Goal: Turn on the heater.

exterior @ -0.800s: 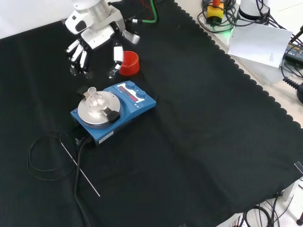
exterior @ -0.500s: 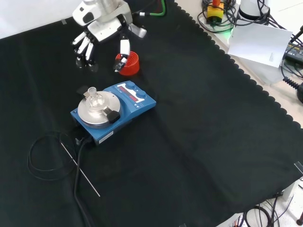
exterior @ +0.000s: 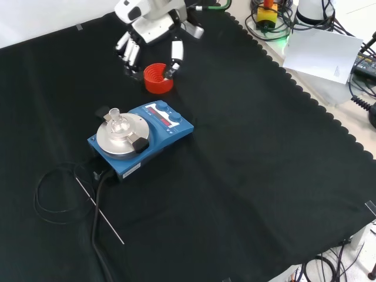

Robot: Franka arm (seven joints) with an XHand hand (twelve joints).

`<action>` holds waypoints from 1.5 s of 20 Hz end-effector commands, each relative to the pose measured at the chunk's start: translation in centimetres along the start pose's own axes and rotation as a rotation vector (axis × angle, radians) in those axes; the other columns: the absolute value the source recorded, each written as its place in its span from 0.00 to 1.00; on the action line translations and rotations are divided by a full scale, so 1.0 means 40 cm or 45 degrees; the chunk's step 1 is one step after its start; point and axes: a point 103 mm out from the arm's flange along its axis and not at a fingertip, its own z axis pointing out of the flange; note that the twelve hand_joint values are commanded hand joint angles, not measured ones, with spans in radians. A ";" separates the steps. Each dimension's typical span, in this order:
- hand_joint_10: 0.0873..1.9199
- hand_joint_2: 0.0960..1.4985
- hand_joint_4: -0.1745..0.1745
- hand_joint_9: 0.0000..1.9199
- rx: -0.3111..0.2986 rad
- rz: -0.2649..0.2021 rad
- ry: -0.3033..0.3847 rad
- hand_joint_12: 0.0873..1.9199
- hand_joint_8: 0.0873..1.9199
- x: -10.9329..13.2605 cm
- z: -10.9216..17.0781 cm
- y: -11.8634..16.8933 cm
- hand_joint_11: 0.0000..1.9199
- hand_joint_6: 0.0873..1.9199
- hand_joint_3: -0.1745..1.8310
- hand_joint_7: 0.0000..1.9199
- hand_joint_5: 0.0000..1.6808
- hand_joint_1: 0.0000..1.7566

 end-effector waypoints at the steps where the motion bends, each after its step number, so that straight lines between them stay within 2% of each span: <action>1: 0.29 0.38 0.38 0.56 0.087 0.020 -0.061 0.66 0.38 0.021 0.082 -0.077 0.29 0.35 0.45 0.49 0.41 0.54; 3: 0.30 0.38 0.36 0.60 0.117 0.018 -0.060 0.64 0.40 0.020 0.112 -0.086 0.33 0.35 0.46 0.54 0.41 0.54; 6: 0.35 0.38 0.27 0.68 0.136 0.022 -0.064 0.57 0.47 0.008 0.147 -0.100 0.45 0.35 0.46 0.61 0.41 0.56; 7: 0.39 0.39 0.21 0.72 0.126 0.018 -0.066 0.54 0.51 0.005 0.157 -0.106 0.51 0.35 0.46 0.64 0.41 0.57; 9: 0.51 0.40 0.06 0.79 0.153 0.020 -0.070 0.47 0.61 0.000 0.175 -0.113 0.68 0.34 0.45 0.72 0.44 0.61; 10: 0.55 0.40 0.03 0.81 0.166 0.023 -0.075 0.46 0.64 -0.003 0.185 -0.116 0.73 0.33 0.45 0.74 0.45 0.62; 13: 0.65 0.42 0.00 0.85 0.230 0.027 -0.083 0.47 0.72 -0.009 0.216 -0.121 0.77 0.33 0.47 0.79 0.46 0.67; 16: 0.71 0.43 0.01 0.88 0.286 0.022 -0.071 0.59 0.77 -0.011 0.246 -0.128 0.71 0.37 0.53 0.83 0.42 0.76; 19: 0.73 0.41 0.11 0.90 0.314 0.016 -0.063 0.67 0.77 -0.013 0.269 -0.135 0.68 0.43 0.60 0.86 0.35 0.81; 25: 0.73 0.39 0.22 0.91 0.373 0.025 -0.070 0.70 0.77 -0.036 0.295 -0.132 0.68 0.45 0.63 0.87 0.28 0.83; 30: 0.73 0.39 0.28 0.91 0.474 0.038 -0.093 0.70 0.77 -0.064 0.321 -0.120 0.68 0.45 0.64 0.88 0.24 0.83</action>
